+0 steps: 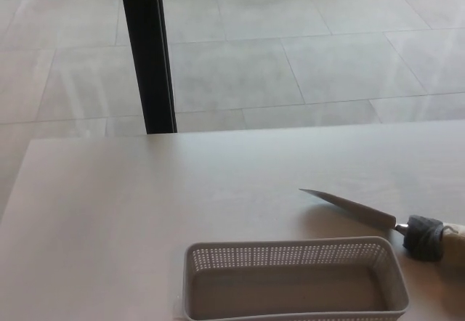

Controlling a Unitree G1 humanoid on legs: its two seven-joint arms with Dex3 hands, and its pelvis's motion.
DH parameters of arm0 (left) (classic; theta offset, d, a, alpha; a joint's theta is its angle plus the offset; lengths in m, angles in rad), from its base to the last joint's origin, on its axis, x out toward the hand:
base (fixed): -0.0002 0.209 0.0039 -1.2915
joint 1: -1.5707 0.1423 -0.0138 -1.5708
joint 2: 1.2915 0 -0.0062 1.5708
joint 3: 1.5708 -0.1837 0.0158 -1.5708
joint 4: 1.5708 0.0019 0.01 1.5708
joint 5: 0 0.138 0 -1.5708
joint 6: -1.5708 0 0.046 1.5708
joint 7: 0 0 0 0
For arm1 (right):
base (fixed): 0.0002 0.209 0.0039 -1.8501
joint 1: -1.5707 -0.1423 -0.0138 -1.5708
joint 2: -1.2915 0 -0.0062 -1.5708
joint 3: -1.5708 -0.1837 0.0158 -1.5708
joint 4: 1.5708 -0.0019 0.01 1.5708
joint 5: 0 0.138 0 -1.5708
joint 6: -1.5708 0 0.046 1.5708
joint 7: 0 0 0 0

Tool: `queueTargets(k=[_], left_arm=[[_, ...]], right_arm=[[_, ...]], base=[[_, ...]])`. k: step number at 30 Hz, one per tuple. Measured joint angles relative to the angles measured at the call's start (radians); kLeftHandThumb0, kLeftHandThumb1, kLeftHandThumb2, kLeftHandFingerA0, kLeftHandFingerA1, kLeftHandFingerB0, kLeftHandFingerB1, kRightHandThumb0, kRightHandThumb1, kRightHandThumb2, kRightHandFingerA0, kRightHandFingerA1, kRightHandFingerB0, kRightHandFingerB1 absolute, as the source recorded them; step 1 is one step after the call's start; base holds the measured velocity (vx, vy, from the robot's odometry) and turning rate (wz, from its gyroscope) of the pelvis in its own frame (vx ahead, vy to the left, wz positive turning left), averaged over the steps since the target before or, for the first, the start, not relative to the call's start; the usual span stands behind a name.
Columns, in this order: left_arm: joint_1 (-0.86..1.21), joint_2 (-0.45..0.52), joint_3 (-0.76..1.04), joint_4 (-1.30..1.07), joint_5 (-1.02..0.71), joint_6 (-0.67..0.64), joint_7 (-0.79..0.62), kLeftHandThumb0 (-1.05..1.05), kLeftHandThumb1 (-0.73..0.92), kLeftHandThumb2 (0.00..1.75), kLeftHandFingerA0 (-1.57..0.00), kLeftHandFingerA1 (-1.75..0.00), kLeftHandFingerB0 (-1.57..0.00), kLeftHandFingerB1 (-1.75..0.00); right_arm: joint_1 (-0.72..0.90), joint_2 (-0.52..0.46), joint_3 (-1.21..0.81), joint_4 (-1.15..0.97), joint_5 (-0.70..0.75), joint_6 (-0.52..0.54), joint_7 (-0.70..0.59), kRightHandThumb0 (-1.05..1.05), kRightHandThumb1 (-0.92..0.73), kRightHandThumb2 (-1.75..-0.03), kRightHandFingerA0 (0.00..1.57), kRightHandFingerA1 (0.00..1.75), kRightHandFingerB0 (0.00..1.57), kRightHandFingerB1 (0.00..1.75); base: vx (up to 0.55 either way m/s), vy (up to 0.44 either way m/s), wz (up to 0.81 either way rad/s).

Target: A garden tool is kept on the righthand side and a container is kept on the lefthand side on a desk infront of the robot. the robot uses its right hand to pick up the garden tool and makes a scooping motion inside the container

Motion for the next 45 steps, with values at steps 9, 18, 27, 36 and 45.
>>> queueTargets(k=[9,18,27,36,45], left_arm=[[-0.004,0.000,-0.011,0.001,0.001,-0.005,0.000,-0.33,0.50,0.87,-0.49,-0.64,-0.29,-0.52],[-0.002,0.000,-0.011,0.001,-0.001,-0.006,-0.002,-0.33,0.47,0.85,-0.49,-0.64,-0.30,-0.52],[0.004,0.003,-0.031,0.000,-0.001,-0.013,-0.014,-0.36,0.49,0.86,-0.47,-0.63,-0.30,-0.52],[-0.002,0.003,-0.035,0.005,-0.001,-0.014,-0.021,-0.34,0.49,0.87,-0.50,-0.64,-0.29,-0.52],[-0.003,0.003,-0.035,0.003,-0.003,-0.019,-0.024,-0.33,0.49,0.87,-0.49,-0.65,-0.29,-0.53]], right_arm=[[-0.085,-0.021,0.166,0.147,-0.131,-0.003,0.014,-0.80,-0.77,-0.63,0.17,0.41,0.22,0.29],[-0.188,-0.021,0.297,0.276,-0.258,0.010,0.014,-0.78,-0.76,-0.63,0.18,0.42,0.23,0.28],[-0.220,-0.007,0.410,0.298,-0.385,0.040,0.011,-0.76,-0.69,-0.61,0.14,0.48,0.21,0.29],[-0.238,-0.007,0.503,0.258,-0.508,0.088,-0.024,-0.69,-0.66,-0.59,0.16,0.49,0.21,0.27],[-0.230,0.023,0.546,0.350,-0.606,0.109,-0.175,-0.31,-0.78,-0.65,0.83,1.35,0.58,0.43]], base=[[0.00,0.000,0.00],[0.00,0.000,0.00],[0.00,0.000,0.00],[0.00,0.000,0.00],[0.00,0.000,0.00]])
